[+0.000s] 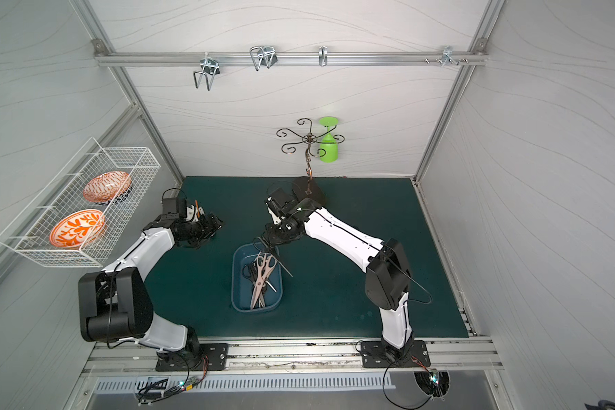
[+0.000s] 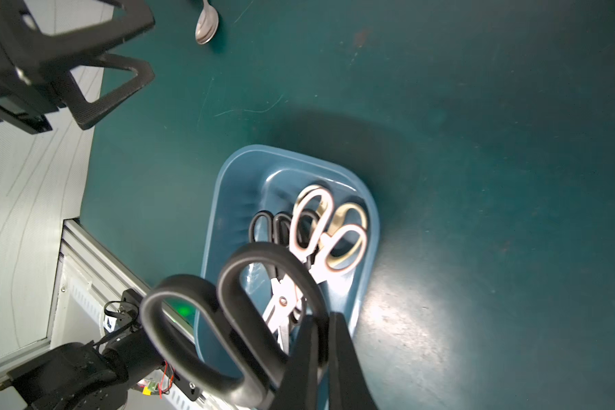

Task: Put the scissors into the storage box
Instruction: Place the scissors in the storage box.

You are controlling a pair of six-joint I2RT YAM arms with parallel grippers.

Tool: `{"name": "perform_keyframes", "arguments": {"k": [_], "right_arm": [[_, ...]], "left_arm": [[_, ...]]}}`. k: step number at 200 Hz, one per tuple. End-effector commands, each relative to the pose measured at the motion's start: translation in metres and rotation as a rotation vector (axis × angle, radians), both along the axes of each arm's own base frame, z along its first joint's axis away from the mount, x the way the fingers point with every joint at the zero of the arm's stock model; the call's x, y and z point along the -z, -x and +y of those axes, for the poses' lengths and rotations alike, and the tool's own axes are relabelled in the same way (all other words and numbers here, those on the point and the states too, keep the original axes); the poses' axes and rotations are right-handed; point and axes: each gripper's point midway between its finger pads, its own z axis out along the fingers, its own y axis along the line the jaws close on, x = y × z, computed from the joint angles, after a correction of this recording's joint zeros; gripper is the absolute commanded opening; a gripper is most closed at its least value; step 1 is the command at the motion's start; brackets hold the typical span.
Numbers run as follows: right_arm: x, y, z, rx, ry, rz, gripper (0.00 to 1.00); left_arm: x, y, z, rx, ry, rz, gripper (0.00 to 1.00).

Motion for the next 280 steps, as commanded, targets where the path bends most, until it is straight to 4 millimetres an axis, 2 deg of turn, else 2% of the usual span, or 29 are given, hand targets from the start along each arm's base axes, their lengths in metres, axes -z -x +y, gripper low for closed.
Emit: {"name": "perform_keyframes", "arguments": {"k": [1,30,75,113,131,162,173,184,193,211,238,265,280], "right_arm": [[-0.008,0.008,0.021,0.037,-0.063,-0.027,0.0],[0.007,0.019,0.037,0.081,-0.054,-0.021,0.0],[0.04,0.027,0.046,0.169,-0.05,0.045,0.0],[0.084,0.036,0.046,0.191,0.024,0.132,0.0],[0.092,0.038,0.052,0.183,0.026,0.145,0.0],[0.101,0.035,0.049,0.192,0.07,0.133,0.0],[0.104,0.035,0.048,0.195,0.074,0.137,0.16],[0.101,0.036,0.05,0.192,0.064,0.138,0.29],[0.099,0.035,0.051,0.19,0.058,0.134,0.35],[0.086,0.033,0.053,0.176,0.029,0.113,0.36],[0.05,0.021,0.051,0.141,-0.026,0.025,0.37],[0.012,-0.005,0.027,0.124,-0.045,-0.066,0.37],[0.0,-0.02,0.008,0.11,-0.032,-0.085,0.38]], "left_arm": [[-0.02,-0.008,0.009,-0.024,-0.018,-0.062,0.89],[-0.022,-0.008,0.009,-0.025,-0.019,-0.069,0.89],[-0.023,-0.01,0.007,-0.025,0.005,-0.076,0.89],[-0.026,-0.01,0.005,-0.024,0.014,-0.087,0.89],[-0.026,-0.01,0.005,-0.024,0.016,-0.089,0.89],[-0.025,-0.01,0.005,-0.025,0.021,-0.087,0.89],[-0.024,-0.01,0.004,-0.025,0.024,-0.084,0.89],[-0.023,-0.01,0.004,-0.024,0.026,-0.082,0.89],[-0.023,-0.011,0.004,-0.023,0.025,-0.081,0.89],[-0.022,-0.011,0.004,-0.023,0.03,-0.08,0.89],[-0.02,-0.011,0.002,-0.018,0.037,-0.076,0.89],[-0.018,-0.011,0.001,-0.015,0.045,-0.073,0.89],[-0.018,-0.012,-0.001,-0.011,0.051,-0.076,0.89]]}}
